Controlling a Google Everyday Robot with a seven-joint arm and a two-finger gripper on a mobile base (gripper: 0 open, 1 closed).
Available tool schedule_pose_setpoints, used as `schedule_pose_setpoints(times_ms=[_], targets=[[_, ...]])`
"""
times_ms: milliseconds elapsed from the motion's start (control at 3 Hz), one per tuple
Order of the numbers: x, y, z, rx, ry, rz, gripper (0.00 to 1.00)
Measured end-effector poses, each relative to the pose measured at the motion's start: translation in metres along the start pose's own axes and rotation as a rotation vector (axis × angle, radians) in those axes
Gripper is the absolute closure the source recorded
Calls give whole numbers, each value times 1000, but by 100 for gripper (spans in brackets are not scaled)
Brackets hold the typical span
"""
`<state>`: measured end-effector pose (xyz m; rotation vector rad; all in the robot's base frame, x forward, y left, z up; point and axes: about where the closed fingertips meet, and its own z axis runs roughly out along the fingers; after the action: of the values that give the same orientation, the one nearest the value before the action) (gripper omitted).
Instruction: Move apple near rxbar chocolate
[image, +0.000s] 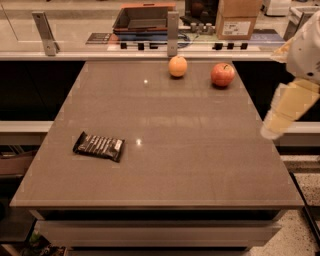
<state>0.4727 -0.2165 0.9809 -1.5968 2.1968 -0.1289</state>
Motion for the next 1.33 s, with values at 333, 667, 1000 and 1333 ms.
schedule_pose_setpoints(times_ms=[333, 667, 1000, 1333], targets=[[-7, -16, 8, 44, -34, 12, 0], [-8, -16, 7, 45, -33, 10, 0], [-9, -15, 8, 47, -37, 27, 0], [-9, -32, 29, 63, -111, 99, 0]])
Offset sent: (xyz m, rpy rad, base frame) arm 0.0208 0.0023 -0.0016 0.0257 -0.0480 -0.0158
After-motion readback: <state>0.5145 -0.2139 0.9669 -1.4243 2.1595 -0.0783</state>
